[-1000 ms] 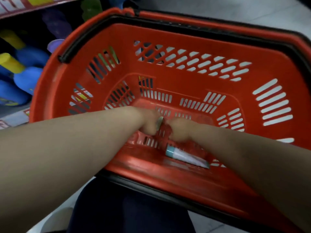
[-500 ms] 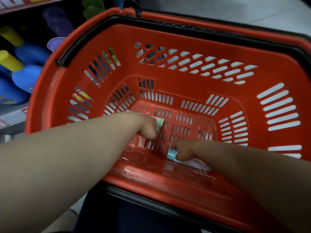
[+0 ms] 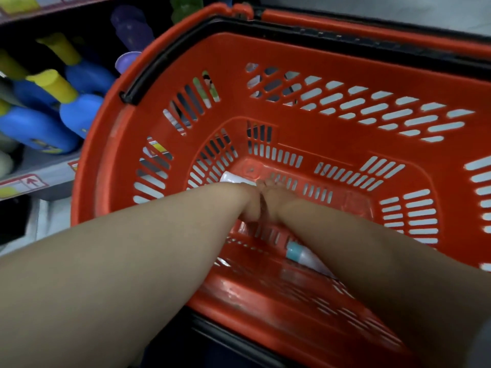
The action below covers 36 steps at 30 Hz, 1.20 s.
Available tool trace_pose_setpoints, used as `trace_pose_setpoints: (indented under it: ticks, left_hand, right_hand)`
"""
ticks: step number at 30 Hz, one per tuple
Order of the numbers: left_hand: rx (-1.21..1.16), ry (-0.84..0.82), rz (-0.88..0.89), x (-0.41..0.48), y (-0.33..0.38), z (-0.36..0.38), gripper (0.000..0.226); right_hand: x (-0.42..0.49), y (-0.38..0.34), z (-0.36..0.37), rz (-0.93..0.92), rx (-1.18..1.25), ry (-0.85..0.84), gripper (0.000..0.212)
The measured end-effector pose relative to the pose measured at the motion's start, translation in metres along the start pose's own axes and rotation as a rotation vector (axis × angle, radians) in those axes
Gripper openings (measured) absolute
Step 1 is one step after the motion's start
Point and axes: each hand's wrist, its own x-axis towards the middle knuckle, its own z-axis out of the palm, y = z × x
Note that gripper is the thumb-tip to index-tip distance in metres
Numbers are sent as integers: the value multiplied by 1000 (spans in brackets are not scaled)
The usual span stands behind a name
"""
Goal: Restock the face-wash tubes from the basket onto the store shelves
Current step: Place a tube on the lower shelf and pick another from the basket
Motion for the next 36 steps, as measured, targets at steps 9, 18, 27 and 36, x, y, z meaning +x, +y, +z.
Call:
trace_pose_setpoints:
  ticks: [9, 18, 27, 36]
  left_hand:
    - [185, -53, 77, 9, -10, 1, 38]
    - [-147, 103, -51, 15, -27, -2, 61]
    - [-644, 487, 72, 6, -35, -31, 46]
    - [-1150, 565, 180, -28, -30, -51, 24]
  right_hand:
    - [-16, -6, 36, 109, 377, -47, 26]
    - [-41, -23, -27, 337, 1600, 132, 15]
    - [-82, -19, -97, 239, 1660, 198, 16]
    - [-92, -31, -153, 101, 1298, 223, 46]
